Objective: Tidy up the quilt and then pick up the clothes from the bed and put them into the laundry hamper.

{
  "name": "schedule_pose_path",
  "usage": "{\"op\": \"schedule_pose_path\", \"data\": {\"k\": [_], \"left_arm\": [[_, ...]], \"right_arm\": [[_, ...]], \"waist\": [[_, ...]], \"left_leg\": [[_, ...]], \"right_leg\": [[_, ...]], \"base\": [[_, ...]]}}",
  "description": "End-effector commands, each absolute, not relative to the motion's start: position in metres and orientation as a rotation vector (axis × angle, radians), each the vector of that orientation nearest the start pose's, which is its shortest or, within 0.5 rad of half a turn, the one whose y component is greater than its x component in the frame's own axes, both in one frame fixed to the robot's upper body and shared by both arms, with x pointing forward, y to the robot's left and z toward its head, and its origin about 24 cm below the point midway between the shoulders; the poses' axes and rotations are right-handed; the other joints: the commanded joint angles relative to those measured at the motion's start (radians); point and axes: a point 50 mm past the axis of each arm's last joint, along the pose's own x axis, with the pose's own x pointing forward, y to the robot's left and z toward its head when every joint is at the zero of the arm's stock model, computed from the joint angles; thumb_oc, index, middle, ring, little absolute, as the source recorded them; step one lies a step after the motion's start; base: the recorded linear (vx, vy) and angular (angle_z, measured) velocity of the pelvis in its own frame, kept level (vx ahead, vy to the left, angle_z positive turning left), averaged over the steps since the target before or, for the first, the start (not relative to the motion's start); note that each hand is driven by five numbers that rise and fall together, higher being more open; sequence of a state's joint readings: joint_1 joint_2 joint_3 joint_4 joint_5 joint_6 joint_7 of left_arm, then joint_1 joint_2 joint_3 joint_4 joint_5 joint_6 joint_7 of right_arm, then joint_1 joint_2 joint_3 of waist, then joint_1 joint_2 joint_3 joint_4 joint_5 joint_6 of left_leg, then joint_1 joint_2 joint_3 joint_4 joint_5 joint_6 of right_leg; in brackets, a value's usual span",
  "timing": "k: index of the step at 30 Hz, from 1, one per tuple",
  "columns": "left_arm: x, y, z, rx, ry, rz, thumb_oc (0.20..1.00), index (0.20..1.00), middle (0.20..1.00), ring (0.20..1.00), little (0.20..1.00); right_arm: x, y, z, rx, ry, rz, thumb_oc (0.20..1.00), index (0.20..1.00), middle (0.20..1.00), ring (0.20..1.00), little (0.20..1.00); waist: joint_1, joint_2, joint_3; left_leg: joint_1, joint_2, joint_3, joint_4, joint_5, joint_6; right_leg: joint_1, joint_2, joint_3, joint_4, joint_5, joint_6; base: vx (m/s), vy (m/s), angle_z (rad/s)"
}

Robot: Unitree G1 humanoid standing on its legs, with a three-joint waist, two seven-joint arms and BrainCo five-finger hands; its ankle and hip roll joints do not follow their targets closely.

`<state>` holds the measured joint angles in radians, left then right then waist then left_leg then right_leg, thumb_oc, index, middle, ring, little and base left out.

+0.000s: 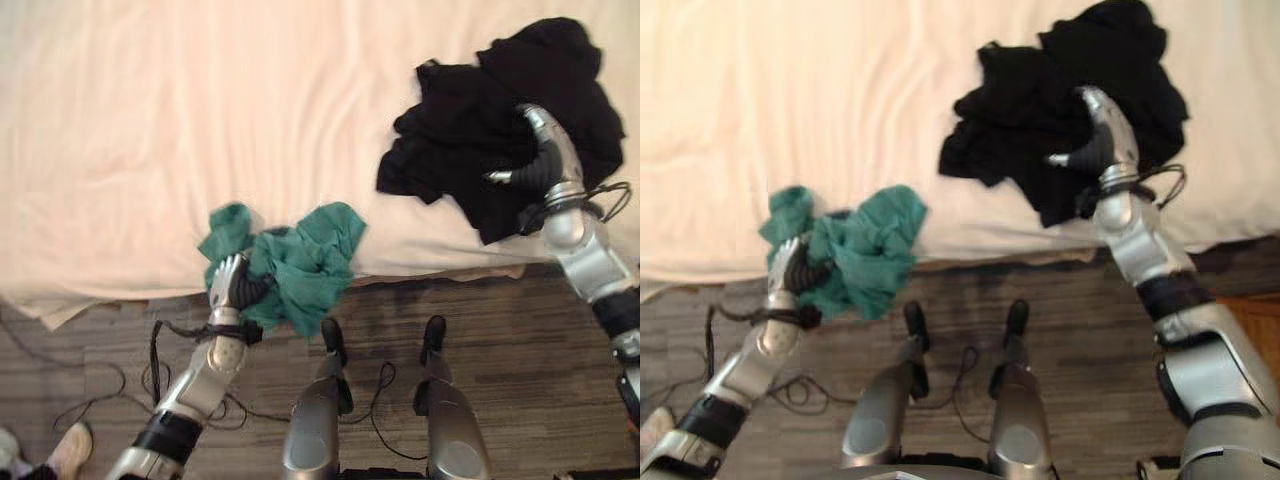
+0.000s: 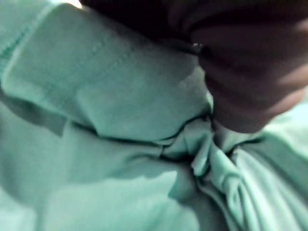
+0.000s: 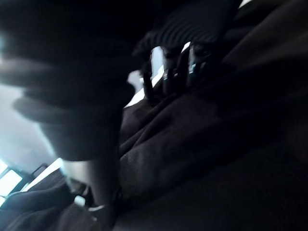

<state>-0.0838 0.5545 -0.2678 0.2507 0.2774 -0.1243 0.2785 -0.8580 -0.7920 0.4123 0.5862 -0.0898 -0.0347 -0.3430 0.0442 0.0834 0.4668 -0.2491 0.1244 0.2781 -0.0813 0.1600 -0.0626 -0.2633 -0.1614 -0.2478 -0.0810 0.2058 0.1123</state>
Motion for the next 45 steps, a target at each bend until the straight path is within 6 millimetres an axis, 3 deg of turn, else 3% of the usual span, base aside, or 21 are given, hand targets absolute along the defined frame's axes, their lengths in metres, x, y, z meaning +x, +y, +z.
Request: {"op": "schedule_pose_path", "data": {"k": [1, 3, 4, 7, 8, 9, 10, 12, 15, 16, 17, 19, 22, 28, 30, 35, 38, 39, 42, 44, 45], "left_arm": [[0.233, 0.237, -0.004, 0.829, 0.16, -0.077, 0.2, 0.2, 0.2, 0.2, 0.2], [0.238, 0.227, 0.0, 0.766, 0.125, -0.094, 0.2, 0.2, 0.2, 0.2, 0.2], [0.242, 0.222, 0.003, 0.777, 0.098, -0.103, 0.2, 0.2, 0.2, 0.2, 0.2], [0.248, 0.217, 0.005, 0.778, 0.079, -0.097, 0.2, 0.2, 0.2, 0.2, 0.2], [0.251, 0.212, 0.008, 0.779, 0.057, -0.107, 0.2, 0.2, 0.2, 0.2, 0.2], [0.25, 0.212, 0.007, 0.78, 0.058, -0.109, 0.2, 0.2, 0.2, 0.2, 0.2], [0.251, 0.21, 0.007, 0.786, 0.057, -0.123, 0.2, 0.2, 0.2, 0.2, 0.2], [0.251, 0.215, 0.008, 0.807, 0.067, -0.122, 0.2, 0.2, 0.2, 0.2, 0.2], [0.25, 0.236, 0.005, 0.846, 0.12, -0.05, 0.2, 0.2, 0.2, 0.2, 0.2], [0.25, 0.236, 0.005, 0.847, 0.121, -0.052, 0.2, 0.2, 0.2, 0.2, 0.2], [0.243, 0.247, -0.006, 0.845, 0.193, -0.022, 0.2, 0.2, 0.2, 0.2, 0.2], [0.239, 0.25, -0.01, 0.836, 0.222, -0.017, 0.2, 0.2, 0.2, 0.2, 0.2], [0.211, 0.268, -0.053, 0.802, 0.49, 0.007, 0.2, 0.2, 0.2, 0.2, 0.2], [0.178, 0.272, -0.09, 0.636, 0.696, 0.1, 0.2, 0.2, 0.2, 0.2, 0.2], [0.164, 0.265, -0.109, 0.556, 0.804, 0.1, 0.2, 0.2, 0.2, 0.2, 0.2], [0.149, 0.262, -0.123, 0.474, 0.887, 0.164, 0.2, 0.2, 0.2, 0.2, 0.2], [0.151, 0.249, -0.126, 0.395, 0.872, 0.202, 0.2, 0.2, 0.2, 0.2, 0.2], [0.159, 0.242, -0.124, 0.363, 0.835, 0.215, 0.2, 0.2, 0.2, 0.2, 0.2], [0.163, 0.245, -0.12, 0.341, 0.816, 0.238, 0.2, 0.2, 0.2, 0.2, 0.2], [0.16, 0.249, -0.12, 0.335, 0.824, 0.251, 0.2, 0.2, 0.2, 0.2, 0.2], [0.151, 0.252, -0.125, 0.33, 0.872, 0.28, 0.2, 0.2, 0.2, 0.2, 0.2]], "right_arm": [[0.382, -0.266, 0.254, -0.92, -0.362, -0.367, 1.0, 1.0, 1.0, 1.0, 1.0], [0.393, -0.28, 0.238, -0.751, -0.193, -0.375, 1.0, 1.0, 1.0, 1.0, 1.0], [0.397, -0.284, 0.223, -0.667, -0.106, -0.349, 0.2, 0.2, 0.2, 0.2, 0.2], [0.395, -0.285, 0.195, -0.572, -0.036, -0.33, 0.2, 0.2, 0.2, 0.2, 0.2], [0.387, -0.282, 0.159, -0.512, 0.031, -0.287, 0.2, 0.2, 0.2, 0.2, 0.2], [0.387, -0.282, 0.158, -0.511, 0.034, -0.288, 0.2, 0.2, 0.2, 0.2, 0.2], [0.377, -0.283, 0.13, -0.49, 0.092, -0.259, 0.2, 0.2, 0.2, 0.2, 0.2], [0.326, -0.271, 0.037, -0.382, 0.269, -0.132, 0.2, 0.2, 0.2, 0.2, 0.2], [0.253, -0.247, -0.039, -0.236, 0.448, -0.02, 0.2, 0.2, 0.2, 0.2, 0.2], [0.252, -0.247, -0.04, -0.235, 0.45, -0.02, 0.2, 0.2, 0.2, 0.2, 0.2], [0.214, -0.244, -0.07, -0.078, 0.551, -0.079, 0.2, 0.2, 0.2, 0.2, 0.2], [0.2, -0.239, -0.08, -0.039, 0.588, -0.085, 0.2, 0.2, 0.2, 0.2, 0.2], [0.156, -0.225, -0.116, 0.058, 0.774, -0.159, 0.2, 0.2, 0.2, 0.2, 0.2], [0.151, -0.213, -0.131, 0.099, 0.855, -0.203, 0.2, 0.2, 0.2, 0.2, 0.2], [0.155, -0.21, -0.129, 0.085, 0.842, -0.177, 0.2, 0.2, 0.2, 0.2, 0.2], [0.179, -0.205, -0.118, 0.001, 0.788, -0.081, 0.2, 0.2, 0.2, 0.2, 0.2], [0.214, -0.203, -0.097, -0.194, 0.681, 0.043, 0.2, 0.2, 0.2, 0.2, 0.2], [0.221, -0.217, -0.089, -0.357, 0.647, 0.046, 0.2, 0.2, 0.2, 0.2, 0.2], [0.22, -0.22, -0.09, -0.434, 0.657, 0.042, 0.2, 0.2, 0.2, 0.2, 0.2], [0.216, -0.219, -0.093, -0.45, 0.671, 0.046, 0.2, 0.2, 0.2, 0.2, 0.2], [0.207, -0.223, -0.098, -0.502, 0.695, 0.048, 0.2, 0.2, 0.2, 0.2, 0.2]], "waist": [[0.027, -0.025, 0.017], [0.042, 0.002, 0.026], [0.047, 0.004, 0.023], [0.052, 0.001, 0.013], [0.05, -0.014, -0.002], [0.052, -0.015, -0.004], [0.05, -0.024, -0.013], [0.018, -0.069, -0.041], [-0.023, -0.128, -0.087], [-0.021, -0.129, -0.088], [-0.051, -0.162, -0.128], [-0.055, -0.172, -0.141], [-0.101, -0.219, -0.201], [-0.113, -0.205, -0.194], [-0.136, -0.169, -0.201], [-0.084, -0.139, -0.208], [-0.017, -0.112, -0.194], [0.017, -0.088, -0.171], [0.016, -0.087, -0.174], [0.013, -0.094, -0.179], [0.011, -0.109, -0.199]], "left_leg": [[-0.005, 0.031, 0.018, -0.006, -0.029, -0.093], [-0.019, 0.024, 0.01, -0.006, -0.022, -0.095], [-0.017, 0.024, 0.008, -0.006, -0.022, -0.098], [-0.01, 0.023, 0.004, -0.006, -0.026, -0.097], [0.002, 0.021, -0.004, -0.006, -0.033, -0.093], [0.003, 0.021, -0.004, -0.006, -0.033, -0.093], [0.011, 0.02, -0.007, -0.006, -0.041, -0.091], [0.048, 0.018, -0.009, -0.006, -0.068, -0.077], [0.093, 0.018, -0.005, -0.006, -0.099, -0.063], [0.093, 0.017, -0.004, -0.006, -0.099, -0.063], [0.131, 0.01, 0.012, -0.006, -0.121, -0.054], [0.146, 0.008, 0.017, -0.006, -0.129, -0.05], [0.234, 0.001, 0.061, -0.006, -0.171, -0.027], [0.286, -0.008, 0.051, -0.006, -0.184, 0.0], [0.255, -0.036, -0.03, -0.006, -0.17, 0.013], [0.193, -0.064, -0.127, -0.006, -0.134, 0.013], [0.106, -0.089, -0.213, -0.006, -0.088, 0.003], [0.069, -0.085, -0.193, 0.018, -0.063, -0.033], [0.087, 0.017, 0.055, 0.085, -0.085, -0.037], [0.114, 0.042, 0.078, 0.11, -0.113, -0.049], [0.148, 0.096, 0.123, 0.151, -0.128, -0.058]], "right_leg": [[-0.012, -0.071, -0.024, 0.04, -0.094, 0.103], [-0.017, -0.074, -0.031, 0.039, -0.09, 0.104], [-0.008, -0.073, -0.039, 0.031, -0.092, 0.106], [0.005, -0.072, -0.045, 0.026, -0.094, 0.107], [0.02, -0.07, -0.049, 0.029, -0.097, 0.108], [0.021, -0.07, -0.05, 0.028, -0.097, 0.108], [0.03, -0.071, -0.053, 0.03, -0.098, 0.11], [0.064, -0.075, -0.062, 0.041, -0.105, 0.112], [0.1, -0.078, -0.068, 0.045, -0.105, 0.123], [0.1, -0.079, -0.068, 0.044, -0.104, 0.124], [0.123, -0.077, -0.059, 0.046, -0.101, 0.13], [0.13, -0.077, -0.052, 0.047, -0.1, 0.131], [0.149, -0.07, -0.003, 0.099, -0.095, 0.14], [0.118, -0.024, 0.112, 0.244, -0.119, 0.149], [0.132, 0.078, 0.325, 0.213, -0.224, 0.106], [0.159, 0.078, 0.316, 0.127, -0.228, 0.066], [0.174, 0.063, 0.26, 0.046, -0.225, 0.051], [0.211, 0.038, 0.155, 0.004, -0.233, 0.052], [0.238, -0.017, -0.022, 0.003, -0.217, 0.066], [0.27, -0.036, -0.073, 0.006, -0.227, 0.07], [0.303, -0.075, -0.178, 0.034, -0.231, 0.061]], "base": [[-0.05, 0.018, 0.23], [-0.05, 0.031, 0.22], [-0.03, 0.038, 0.16], [-0.01, 0.027, 0.15], [0.01, 0.021, 0.17], [0.01, 0.036, 0.25], [0.01, 0.029, 0.16], [0.06, 0.049, 0.1], [0.07, 0.034, 0.11], [0.1, 0.078, -0.07], [0.11, 0.085, -0.19], [0.1, 0.09, -0.16], [0.09, 0.137, -0.45], [-0.01, 0.09, -0.45], [-0.02, 0.05, 0.58], [-0.07, -0.109, 1.04], [-0.25, -0.137, 0.77], [-0.3, -0.05, 1.44], [-0.27, -0.035, 2.33], [-0.1, 0.012, 2.19], [-0.11, 0.074, 1.85]]}}
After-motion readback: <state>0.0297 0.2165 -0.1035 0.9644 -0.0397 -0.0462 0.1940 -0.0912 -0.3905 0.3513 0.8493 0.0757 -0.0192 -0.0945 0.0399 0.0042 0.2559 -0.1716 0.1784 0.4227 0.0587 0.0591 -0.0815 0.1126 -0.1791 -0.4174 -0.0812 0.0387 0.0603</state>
